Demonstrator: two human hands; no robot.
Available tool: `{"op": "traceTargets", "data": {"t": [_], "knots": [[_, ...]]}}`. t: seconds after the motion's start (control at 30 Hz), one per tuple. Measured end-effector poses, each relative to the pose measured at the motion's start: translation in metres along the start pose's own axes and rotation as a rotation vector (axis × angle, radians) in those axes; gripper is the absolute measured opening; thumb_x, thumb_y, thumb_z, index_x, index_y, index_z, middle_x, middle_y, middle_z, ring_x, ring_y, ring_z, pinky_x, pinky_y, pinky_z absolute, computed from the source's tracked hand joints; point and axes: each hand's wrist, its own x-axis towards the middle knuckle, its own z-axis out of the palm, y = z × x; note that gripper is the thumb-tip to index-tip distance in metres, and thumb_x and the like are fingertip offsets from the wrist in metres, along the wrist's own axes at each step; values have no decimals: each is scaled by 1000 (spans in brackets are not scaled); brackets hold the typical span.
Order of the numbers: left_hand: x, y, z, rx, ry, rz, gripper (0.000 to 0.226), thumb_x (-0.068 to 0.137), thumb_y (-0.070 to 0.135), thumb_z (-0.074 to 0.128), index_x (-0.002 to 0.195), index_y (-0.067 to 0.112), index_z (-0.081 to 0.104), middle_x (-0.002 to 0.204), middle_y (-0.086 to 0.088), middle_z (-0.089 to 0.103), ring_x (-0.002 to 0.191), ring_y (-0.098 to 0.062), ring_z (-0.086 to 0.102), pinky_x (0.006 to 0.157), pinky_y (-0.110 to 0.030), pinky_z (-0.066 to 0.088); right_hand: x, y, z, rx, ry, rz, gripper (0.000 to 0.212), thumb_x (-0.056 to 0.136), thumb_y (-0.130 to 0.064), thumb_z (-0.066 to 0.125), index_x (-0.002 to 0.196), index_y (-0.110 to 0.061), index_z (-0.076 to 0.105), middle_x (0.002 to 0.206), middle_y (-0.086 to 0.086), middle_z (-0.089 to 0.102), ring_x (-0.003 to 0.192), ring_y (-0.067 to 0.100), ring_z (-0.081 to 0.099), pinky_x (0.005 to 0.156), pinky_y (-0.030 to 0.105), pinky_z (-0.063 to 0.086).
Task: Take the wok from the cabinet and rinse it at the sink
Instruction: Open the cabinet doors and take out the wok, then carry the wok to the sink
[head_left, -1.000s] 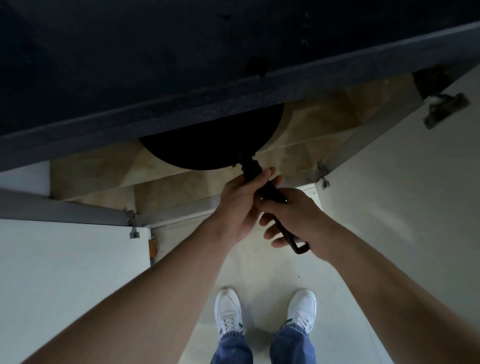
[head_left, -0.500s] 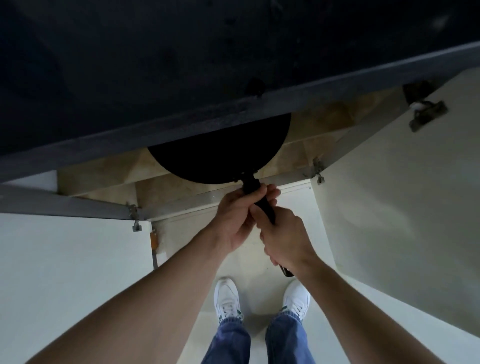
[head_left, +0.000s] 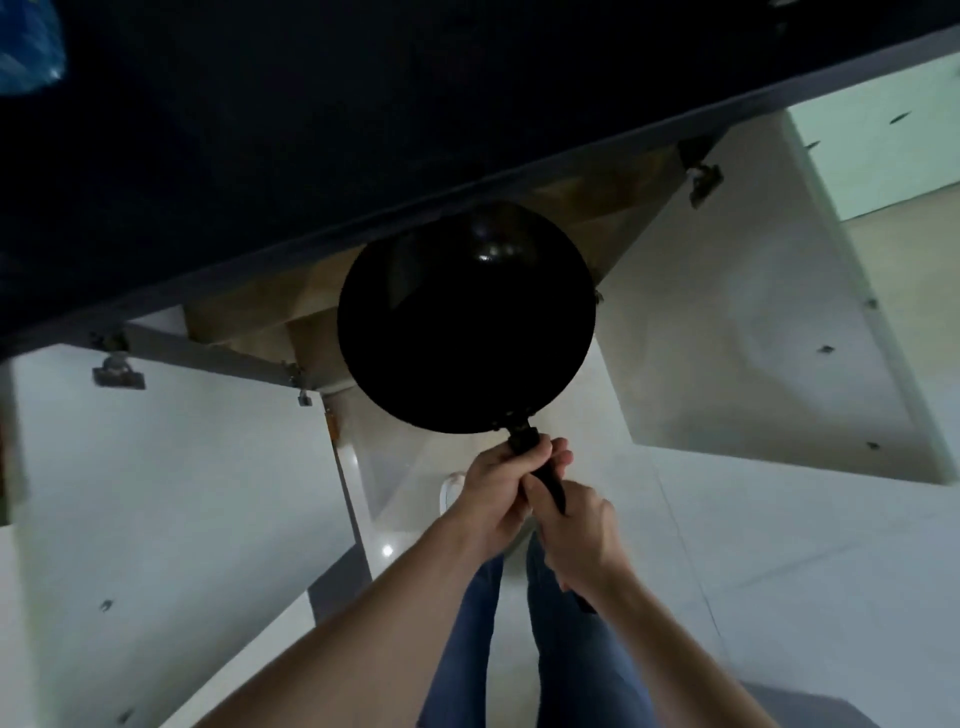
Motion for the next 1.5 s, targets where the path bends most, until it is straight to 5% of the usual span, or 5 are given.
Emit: {"op": "traceTargets", "data": {"t": [0.13, 0.33, 0.7, 1.27, 1.5], "knots": [[-42, -36, 0, 44, 9, -34, 10, 92, 0, 60, 91, -1, 70, 94, -14, 74, 86, -21, 72, 79, -27, 60, -54, 20, -1, 18, 11, 41, 40, 98, -45, 46, 72, -18, 58, 59, 5, 62, 52, 28, 61, 58, 47, 53], [-92, -83, 2, 118, -20, -68, 12, 94, 0, 57, 103, -3, 64, 99, -14, 71, 87, -19, 70, 75, -25, 57, -124, 50, -6, 71, 32, 56, 36, 102, -37, 48, 68, -24, 50, 53, -5, 54, 37, 3, 48, 39, 18, 35], [-162, -115, 32, 291, -149, -6, 18, 93, -3, 55, 110, -2, 60, 97, -10, 74, 87, -18, 72, 79, -25, 57, -207, 64, -25, 218, 190, 23, 36, 100, -38, 49, 70, -19, 53, 53, -1, 57, 38, 7, 45, 41, 24, 39], [-216, -40, 164, 672, -408, 134, 29, 93, 7, 60, 74, 18, 80, 85, -5, 77, 80, -16, 71, 83, -38, 43, -236, -34, -126, 605, 422, -40, 36, 100, -30, 49, 71, -9, 55, 50, 3, 53, 33, 17, 45, 37, 29, 39], [-192, -13, 228, 749, -543, 51, 10, 92, 4, 60, 99, 2, 66, 88, -6, 76, 81, -15, 73, 80, -30, 57, -216, -65, -168, 693, 598, 39, 46, 100, -33, 49, 77, 6, 58, 52, 7, 55, 37, 21, 51, 38, 37, 49]]}}
